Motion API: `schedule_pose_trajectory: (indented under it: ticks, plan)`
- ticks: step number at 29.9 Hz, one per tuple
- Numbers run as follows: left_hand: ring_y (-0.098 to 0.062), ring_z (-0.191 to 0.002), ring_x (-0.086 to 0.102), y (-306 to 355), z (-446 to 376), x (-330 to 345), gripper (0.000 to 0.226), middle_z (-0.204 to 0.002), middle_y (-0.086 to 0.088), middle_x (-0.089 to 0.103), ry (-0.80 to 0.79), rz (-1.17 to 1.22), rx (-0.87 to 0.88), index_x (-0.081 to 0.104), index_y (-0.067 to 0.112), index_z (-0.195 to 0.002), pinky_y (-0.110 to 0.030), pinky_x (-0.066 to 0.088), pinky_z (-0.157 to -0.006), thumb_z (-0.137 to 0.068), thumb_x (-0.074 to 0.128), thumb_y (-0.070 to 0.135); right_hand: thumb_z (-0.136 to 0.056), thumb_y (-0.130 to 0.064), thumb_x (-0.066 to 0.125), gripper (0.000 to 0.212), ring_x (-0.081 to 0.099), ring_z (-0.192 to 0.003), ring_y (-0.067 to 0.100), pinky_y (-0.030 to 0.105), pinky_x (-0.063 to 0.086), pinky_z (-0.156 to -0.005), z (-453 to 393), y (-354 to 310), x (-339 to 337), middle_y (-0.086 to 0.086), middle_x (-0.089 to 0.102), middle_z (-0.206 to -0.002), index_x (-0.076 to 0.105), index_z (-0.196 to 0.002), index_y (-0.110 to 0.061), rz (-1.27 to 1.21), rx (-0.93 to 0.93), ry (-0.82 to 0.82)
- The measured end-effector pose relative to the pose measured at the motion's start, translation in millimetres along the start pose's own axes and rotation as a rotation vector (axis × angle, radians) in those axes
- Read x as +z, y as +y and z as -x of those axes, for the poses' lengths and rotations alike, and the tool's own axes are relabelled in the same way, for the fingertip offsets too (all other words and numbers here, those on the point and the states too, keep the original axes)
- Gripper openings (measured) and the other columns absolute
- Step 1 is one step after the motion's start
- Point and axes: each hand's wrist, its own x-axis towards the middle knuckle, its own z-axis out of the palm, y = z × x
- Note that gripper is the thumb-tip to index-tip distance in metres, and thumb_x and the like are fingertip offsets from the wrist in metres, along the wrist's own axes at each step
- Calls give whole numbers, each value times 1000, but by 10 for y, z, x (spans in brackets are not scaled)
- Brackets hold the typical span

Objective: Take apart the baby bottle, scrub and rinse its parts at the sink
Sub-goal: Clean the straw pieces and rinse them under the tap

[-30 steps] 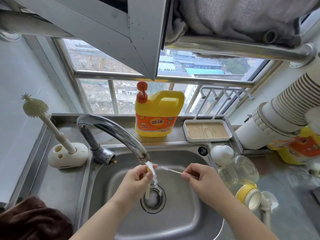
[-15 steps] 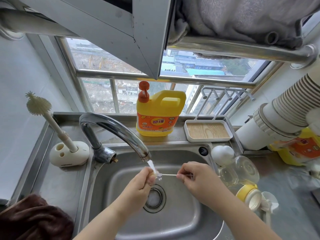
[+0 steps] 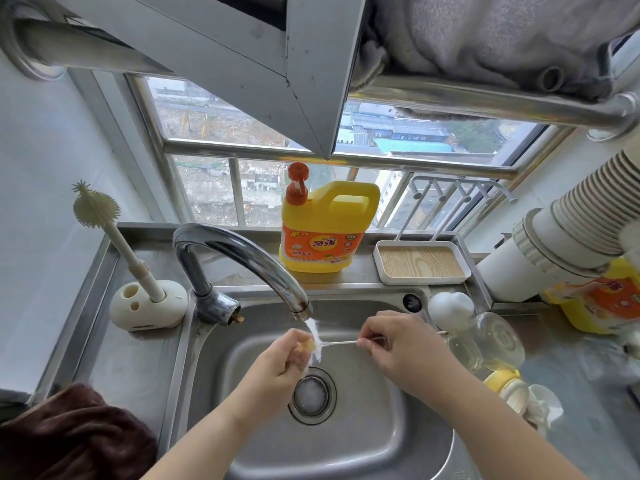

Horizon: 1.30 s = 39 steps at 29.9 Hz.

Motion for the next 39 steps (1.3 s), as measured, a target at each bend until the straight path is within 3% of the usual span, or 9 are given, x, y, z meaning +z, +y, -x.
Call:
schedule_pose_trajectory:
  ticks: [4, 9, 14, 17, 19, 22, 27, 35, 39]
  plan:
    - [-1, -63, 52, -6, 1, -10, 18, -70, 28, 59, 28, -74, 7, 56, 38, -85, -12, 40, -63, -93, 52, 22, -91, -32, 54, 15, 53, -84, 9, 23, 35, -64, -18, -35, -18, -13, 53, -82, 66, -89, -23, 64, -27, -19]
    - [-20, -72, 59, -41, -1, 25, 20, -85, 15, 64, 59, -146, 48, 58, 53, -86, -32, 48, -72, -83, 52, 33, -91, -26, 54, 16, 54, -89, 15, 28, 42, -75, -84, -197, 94, -4, 61, -90, 66, -90, -16, 38, -132, -73]
    - [-2, -62, 50, -19, -42, 18, 27, -68, 14, 60, 16, 4, 3, 60, 42, -82, -16, 40, -63, -94, 53, 18, -90, -18, 57, 9, 51, -78, 10, 22, 42, -73, -172, -150, 132, -10, 52, -80, 65, -87, -14, -155, -26, -25]
    - [1, -56, 46, -20, -34, -6, 28, -62, 20, 57, -14, 33, -9, 57, 36, -83, -13, 37, -61, -95, 52, 12, -90, -19, 53, 11, 52, -84, 14, 30, 44, -75, -158, -186, 214, -7, 55, -84, 63, -90, -15, -91, -79, -92]
    - [2, -55, 46, -2, -11, 1, 25, -62, 22, 57, -26, 74, -14, 55, 36, -86, -9, 34, -60, -96, 50, 13, -91, -26, 54, 12, 53, -89, 11, 31, 45, -77, -165, -175, 230, -10, 61, -88, 64, -90, -21, -64, -11, 10]
    - [-2, -49, 39, 21, 5, -3, 22, -56, 19, 53, -34, 107, -49, 53, 32, -88, -11, 32, -55, -98, 44, 15, -90, -29, 55, 13, 54, -88, 11, 28, 42, -73, -152, -172, 252, -9, 61, -86, 64, -87, -21, -58, -36, 40]
    - [4, -74, 52, -56, -16, 3, 22, -73, 14, 57, -31, -73, -63, 52, 30, -82, -12, 37, -68, -98, 37, 32, -90, -28, 57, 13, 51, -83, 9, 29, 43, -75, -179, -139, 269, -16, 52, -76, 65, -85, -19, -122, 2, 75]
    - [-5, -50, 37, -47, -17, 21, 12, -50, 17, 46, -48, -71, -54, 43, 28, -85, -20, 29, -52, -97, 45, 29, -88, -28, 59, 12, 47, -72, 7, 28, 43, -67, -174, -177, 306, -14, 47, -69, 64, -80, -19, -131, -53, -15]
    - [4, -73, 52, -17, 1, 55, 22, -78, 14, 59, -28, -170, -59, 50, 30, -84, -9, 36, -67, -99, 35, 33, -85, -24, 64, 10, 51, -71, 11, 35, 47, -69, -186, -130, 287, -9, 52, -73, 67, -77, -17, -214, 1, 25]
